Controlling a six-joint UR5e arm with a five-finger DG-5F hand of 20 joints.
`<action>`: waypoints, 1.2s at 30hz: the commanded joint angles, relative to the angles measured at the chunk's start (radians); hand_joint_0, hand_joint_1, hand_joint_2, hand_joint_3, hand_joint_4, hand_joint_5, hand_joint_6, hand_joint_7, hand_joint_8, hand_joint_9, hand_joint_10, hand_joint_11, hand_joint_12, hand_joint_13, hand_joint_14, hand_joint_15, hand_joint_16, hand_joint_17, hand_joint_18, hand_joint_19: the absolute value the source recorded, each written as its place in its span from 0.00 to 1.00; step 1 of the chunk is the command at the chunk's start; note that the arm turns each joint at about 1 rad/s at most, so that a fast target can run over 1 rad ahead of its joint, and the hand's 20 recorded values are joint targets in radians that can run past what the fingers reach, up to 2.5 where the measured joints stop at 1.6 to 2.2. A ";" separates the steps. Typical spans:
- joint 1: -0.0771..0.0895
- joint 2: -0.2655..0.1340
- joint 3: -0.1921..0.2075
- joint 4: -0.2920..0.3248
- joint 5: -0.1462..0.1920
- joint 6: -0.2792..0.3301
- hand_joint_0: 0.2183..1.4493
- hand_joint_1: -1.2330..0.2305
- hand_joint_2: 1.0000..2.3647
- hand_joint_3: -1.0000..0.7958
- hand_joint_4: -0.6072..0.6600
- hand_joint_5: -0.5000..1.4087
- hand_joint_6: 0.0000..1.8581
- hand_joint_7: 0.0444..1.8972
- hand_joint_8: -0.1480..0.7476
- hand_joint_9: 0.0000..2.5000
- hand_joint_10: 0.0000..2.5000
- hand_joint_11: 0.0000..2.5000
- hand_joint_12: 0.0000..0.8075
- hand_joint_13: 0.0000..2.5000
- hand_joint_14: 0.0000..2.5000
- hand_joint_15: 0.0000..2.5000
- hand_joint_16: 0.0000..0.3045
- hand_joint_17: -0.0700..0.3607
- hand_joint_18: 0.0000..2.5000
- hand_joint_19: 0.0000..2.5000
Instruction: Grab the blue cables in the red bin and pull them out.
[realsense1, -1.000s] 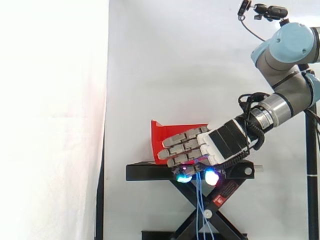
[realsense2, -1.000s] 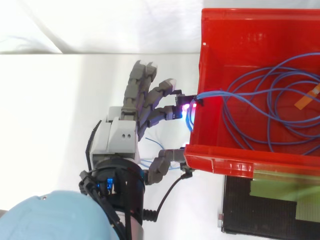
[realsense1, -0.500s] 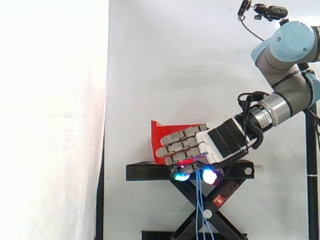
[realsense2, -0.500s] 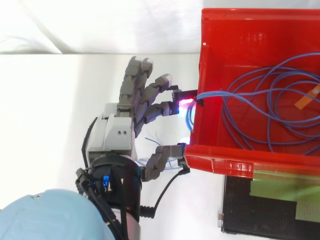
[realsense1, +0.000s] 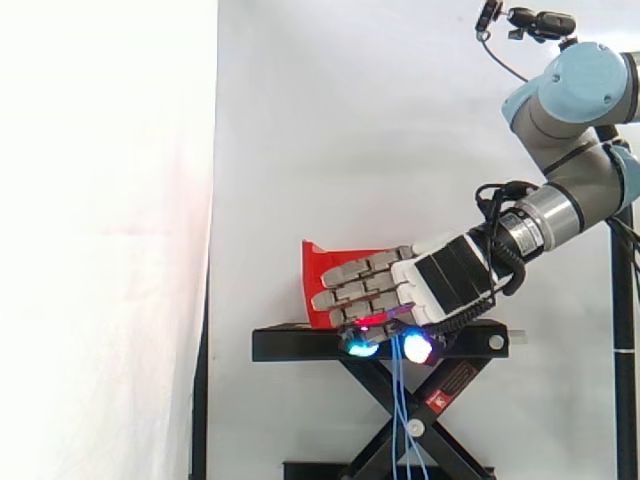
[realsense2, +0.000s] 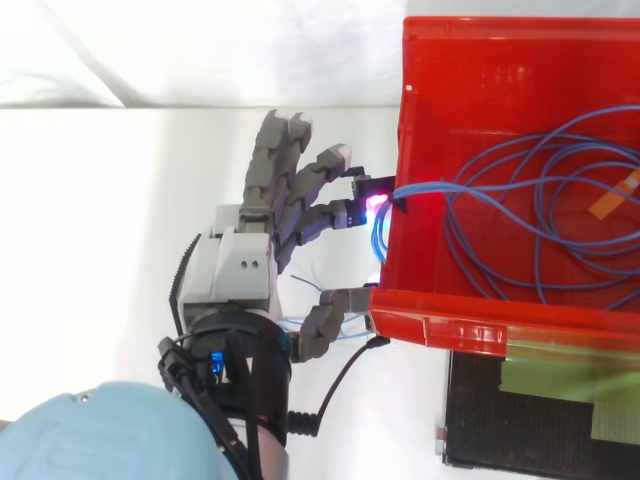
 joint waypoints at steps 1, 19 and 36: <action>-0.002 0.000 0.006 -0.006 0.000 -0.004 0.45 0.24 0.00 0.03 0.69 0.48 0.28 0.25 0.49 0.21 0.00 0.15 0.43 0.10 0.00 0.05 0.17 0.43 0.06 0.07; -0.002 0.000 0.014 -0.011 0.000 -0.012 0.45 0.24 0.00 0.04 0.68 0.49 0.35 0.22 0.49 0.21 0.01 0.15 0.43 0.11 0.00 0.04 0.17 0.43 0.07 0.08; 0.001 0.000 0.012 -0.009 0.000 -0.018 0.47 0.24 0.00 0.04 0.67 0.50 0.48 0.19 0.49 0.23 0.00 0.16 0.41 0.11 0.00 0.05 0.16 0.42 0.08 0.08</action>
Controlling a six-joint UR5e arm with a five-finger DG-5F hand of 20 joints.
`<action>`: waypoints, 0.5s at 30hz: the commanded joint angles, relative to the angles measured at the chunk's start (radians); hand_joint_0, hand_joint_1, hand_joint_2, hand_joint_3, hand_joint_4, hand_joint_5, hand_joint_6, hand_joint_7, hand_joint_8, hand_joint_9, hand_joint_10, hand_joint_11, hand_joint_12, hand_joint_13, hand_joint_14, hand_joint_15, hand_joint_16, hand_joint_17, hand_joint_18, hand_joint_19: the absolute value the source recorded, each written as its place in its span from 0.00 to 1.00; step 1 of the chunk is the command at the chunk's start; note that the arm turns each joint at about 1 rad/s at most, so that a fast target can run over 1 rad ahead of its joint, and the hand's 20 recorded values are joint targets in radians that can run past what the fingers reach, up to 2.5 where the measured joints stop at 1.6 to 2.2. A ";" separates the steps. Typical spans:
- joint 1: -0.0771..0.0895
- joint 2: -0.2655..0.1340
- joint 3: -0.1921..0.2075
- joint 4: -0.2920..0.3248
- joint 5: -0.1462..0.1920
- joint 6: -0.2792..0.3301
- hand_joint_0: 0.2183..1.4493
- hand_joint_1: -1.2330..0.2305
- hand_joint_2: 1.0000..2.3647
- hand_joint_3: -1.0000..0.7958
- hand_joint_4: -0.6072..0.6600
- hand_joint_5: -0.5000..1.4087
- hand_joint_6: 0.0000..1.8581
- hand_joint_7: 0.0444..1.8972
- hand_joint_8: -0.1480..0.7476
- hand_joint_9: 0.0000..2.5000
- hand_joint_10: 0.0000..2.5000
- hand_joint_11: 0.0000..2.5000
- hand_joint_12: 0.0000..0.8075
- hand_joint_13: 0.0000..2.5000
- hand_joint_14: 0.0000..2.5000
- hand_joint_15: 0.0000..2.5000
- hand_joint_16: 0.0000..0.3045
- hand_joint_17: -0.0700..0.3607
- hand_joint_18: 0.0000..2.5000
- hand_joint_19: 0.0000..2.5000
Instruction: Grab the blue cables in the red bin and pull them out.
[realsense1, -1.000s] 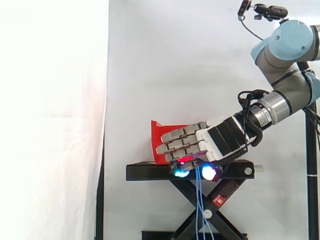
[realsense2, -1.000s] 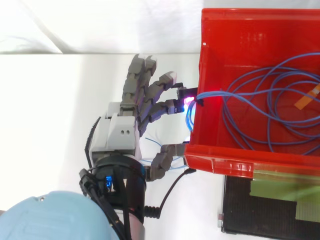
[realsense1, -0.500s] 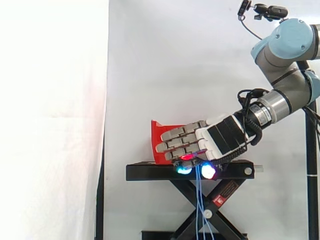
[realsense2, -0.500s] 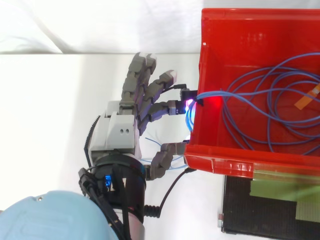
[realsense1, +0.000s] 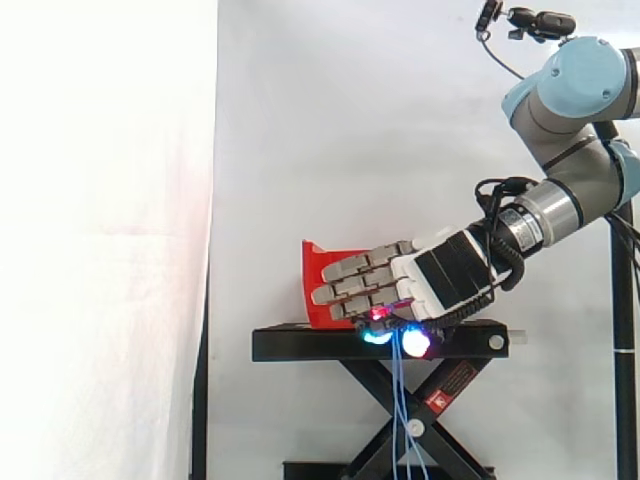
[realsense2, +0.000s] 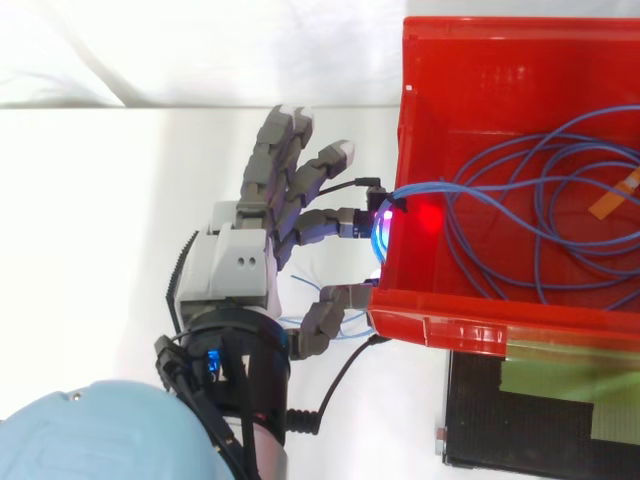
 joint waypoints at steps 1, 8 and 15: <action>0.001 0.000 -0.001 0.001 0.000 0.000 0.47 0.24 0.00 0.03 0.67 0.50 0.48 0.19 0.49 0.23 0.01 0.15 0.41 0.11 0.00 0.05 0.16 0.42 0.08 0.08; 0.003 0.000 -0.003 0.001 0.000 0.001 0.48 0.24 0.00 0.03 0.66 0.51 0.47 0.20 0.48 0.24 0.01 0.16 0.41 0.12 0.00 0.04 0.16 0.42 0.08 0.08; 0.009 0.000 -0.018 0.010 0.000 0.001 0.50 0.24 0.00 0.03 0.63 0.53 0.51 0.19 0.47 0.25 0.00 0.16 0.40 0.13 0.00 0.05 0.16 0.41 0.10 0.08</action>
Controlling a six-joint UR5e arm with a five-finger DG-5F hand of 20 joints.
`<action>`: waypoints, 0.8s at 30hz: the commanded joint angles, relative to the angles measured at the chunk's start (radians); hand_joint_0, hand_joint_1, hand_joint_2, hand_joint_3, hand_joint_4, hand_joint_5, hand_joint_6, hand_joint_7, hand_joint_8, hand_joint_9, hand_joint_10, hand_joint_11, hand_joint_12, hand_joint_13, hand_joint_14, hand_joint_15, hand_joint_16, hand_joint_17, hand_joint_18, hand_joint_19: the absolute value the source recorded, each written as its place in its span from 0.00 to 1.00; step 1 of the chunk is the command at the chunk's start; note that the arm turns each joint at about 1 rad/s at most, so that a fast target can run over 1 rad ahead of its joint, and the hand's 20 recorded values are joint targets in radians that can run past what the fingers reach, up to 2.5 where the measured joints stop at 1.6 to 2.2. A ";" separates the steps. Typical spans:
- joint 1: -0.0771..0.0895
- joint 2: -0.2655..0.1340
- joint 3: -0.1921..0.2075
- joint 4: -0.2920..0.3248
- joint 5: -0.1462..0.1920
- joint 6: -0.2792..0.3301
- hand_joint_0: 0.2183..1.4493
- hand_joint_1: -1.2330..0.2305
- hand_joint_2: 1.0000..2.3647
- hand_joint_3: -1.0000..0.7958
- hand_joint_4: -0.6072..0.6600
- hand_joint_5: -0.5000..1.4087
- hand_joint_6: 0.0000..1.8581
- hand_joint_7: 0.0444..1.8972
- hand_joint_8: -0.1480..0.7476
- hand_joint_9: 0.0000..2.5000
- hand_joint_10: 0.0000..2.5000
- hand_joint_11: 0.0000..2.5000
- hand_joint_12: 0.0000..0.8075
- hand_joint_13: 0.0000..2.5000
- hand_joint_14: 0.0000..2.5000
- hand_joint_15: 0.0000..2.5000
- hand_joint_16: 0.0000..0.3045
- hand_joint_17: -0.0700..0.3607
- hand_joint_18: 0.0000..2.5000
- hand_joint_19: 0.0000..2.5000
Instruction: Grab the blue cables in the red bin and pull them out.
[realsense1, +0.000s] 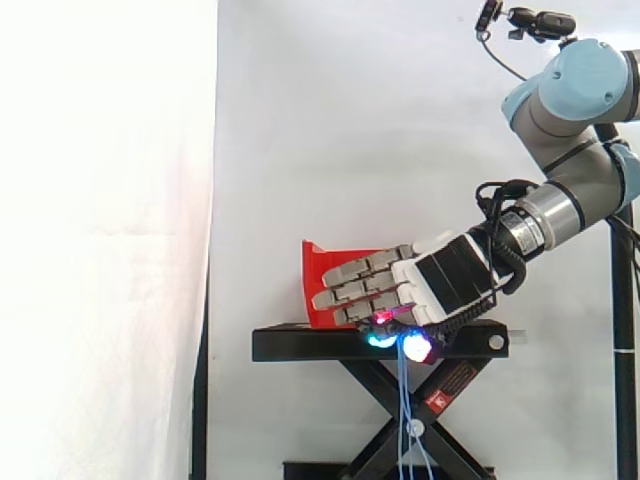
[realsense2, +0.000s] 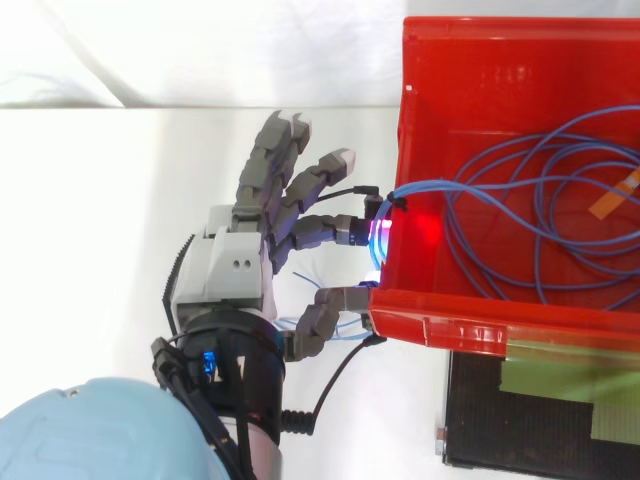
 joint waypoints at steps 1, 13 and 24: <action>0.003 0.000 -0.007 0.008 0.000 0.002 0.50 0.24 0.00 0.02 0.63 0.53 0.51 0.18 0.47 0.25 0.00 0.16 0.40 0.13 0.00 0.05 0.16 0.41 0.10 0.08; 0.020 0.000 -0.015 0.019 0.003 0.005 0.56 0.27 0.00 0.00 0.62 0.56 0.64 0.19 0.45 0.26 0.00 0.15 0.39 0.13 0.00 0.04 0.15 0.41 0.11 0.09; 0.044 0.000 -0.015 0.028 0.005 0.051 0.57 0.29 0.00 0.00 0.62 0.55 0.65 0.19 0.45 0.26 0.00 0.15 0.38 0.13 0.00 0.04 0.15 0.41 0.11 0.09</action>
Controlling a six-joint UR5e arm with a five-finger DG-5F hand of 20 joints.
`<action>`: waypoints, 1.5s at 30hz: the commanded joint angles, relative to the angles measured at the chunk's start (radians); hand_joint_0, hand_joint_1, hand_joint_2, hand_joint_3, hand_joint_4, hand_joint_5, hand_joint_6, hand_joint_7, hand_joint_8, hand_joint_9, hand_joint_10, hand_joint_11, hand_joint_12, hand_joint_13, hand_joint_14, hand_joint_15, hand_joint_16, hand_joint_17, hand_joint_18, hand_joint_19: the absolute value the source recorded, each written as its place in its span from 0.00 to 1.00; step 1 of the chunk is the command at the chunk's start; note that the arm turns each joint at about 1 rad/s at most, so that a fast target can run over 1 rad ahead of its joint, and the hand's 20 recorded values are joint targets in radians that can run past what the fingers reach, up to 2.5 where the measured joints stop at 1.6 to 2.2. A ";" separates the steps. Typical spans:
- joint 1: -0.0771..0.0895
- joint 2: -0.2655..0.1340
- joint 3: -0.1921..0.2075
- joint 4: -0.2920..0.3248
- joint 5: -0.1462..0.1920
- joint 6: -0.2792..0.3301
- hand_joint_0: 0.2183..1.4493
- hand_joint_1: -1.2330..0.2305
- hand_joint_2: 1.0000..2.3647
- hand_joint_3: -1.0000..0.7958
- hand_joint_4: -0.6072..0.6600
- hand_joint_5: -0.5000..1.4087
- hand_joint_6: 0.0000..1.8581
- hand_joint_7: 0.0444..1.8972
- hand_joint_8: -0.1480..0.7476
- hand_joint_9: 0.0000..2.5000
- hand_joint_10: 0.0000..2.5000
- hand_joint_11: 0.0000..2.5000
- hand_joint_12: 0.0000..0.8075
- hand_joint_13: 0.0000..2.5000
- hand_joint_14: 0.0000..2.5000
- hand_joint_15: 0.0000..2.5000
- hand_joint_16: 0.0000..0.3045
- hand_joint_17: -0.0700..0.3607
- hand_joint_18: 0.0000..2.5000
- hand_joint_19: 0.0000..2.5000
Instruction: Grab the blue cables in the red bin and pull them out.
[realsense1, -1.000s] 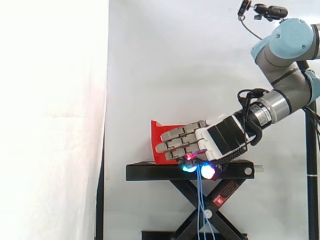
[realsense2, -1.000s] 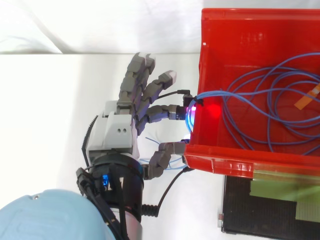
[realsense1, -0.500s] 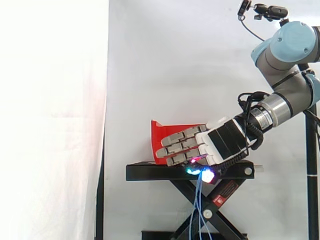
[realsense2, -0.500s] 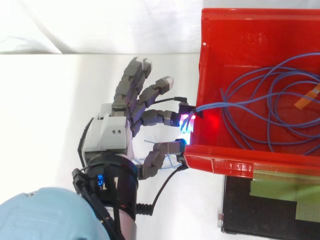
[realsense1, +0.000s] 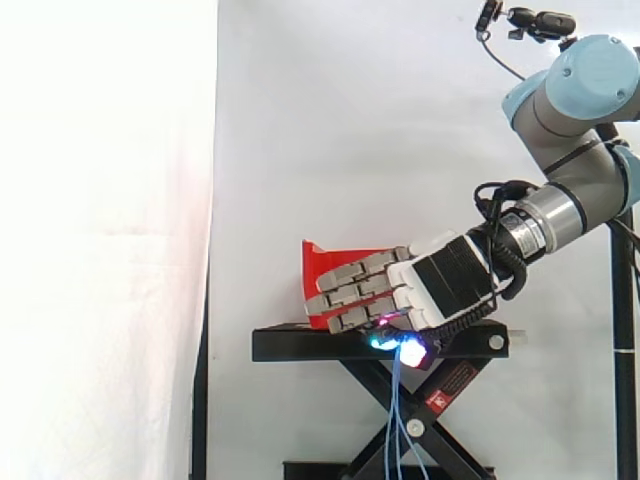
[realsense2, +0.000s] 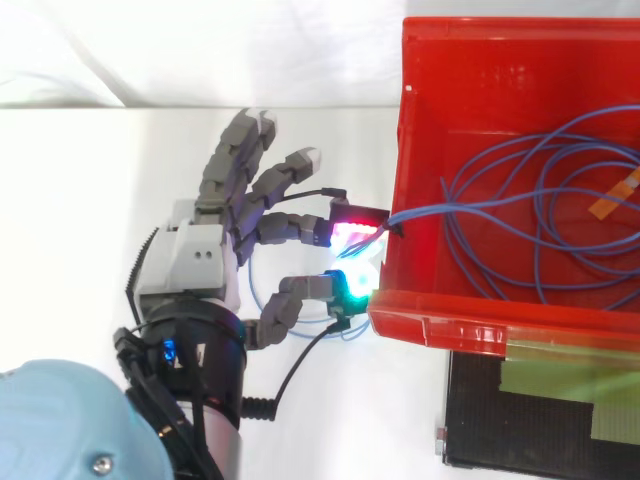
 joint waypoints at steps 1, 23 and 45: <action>0.009 0.000 0.000 -0.001 -0.003 0.026 0.57 0.29 0.00 0.00 0.62 0.55 0.65 0.19 0.46 0.26 0.01 0.15 0.38 0.13 0.00 0.04 0.15 0.41 0.11 0.09; 0.085 0.006 0.000 -0.004 -0.061 0.448 0.56 0.29 0.00 0.00 0.61 0.55 0.65 0.19 0.45 0.26 0.00 0.15 0.38 0.13 0.00 0.04 0.15 0.40 0.11 0.09; 0.141 0.067 0.000 0.028 -0.061 1.177 0.56 0.28 0.00 0.00 0.60 0.55 0.64 0.19 0.46 0.27 0.00 0.16 0.38 0.13 0.00 0.04 0.15 0.40 0.11 0.09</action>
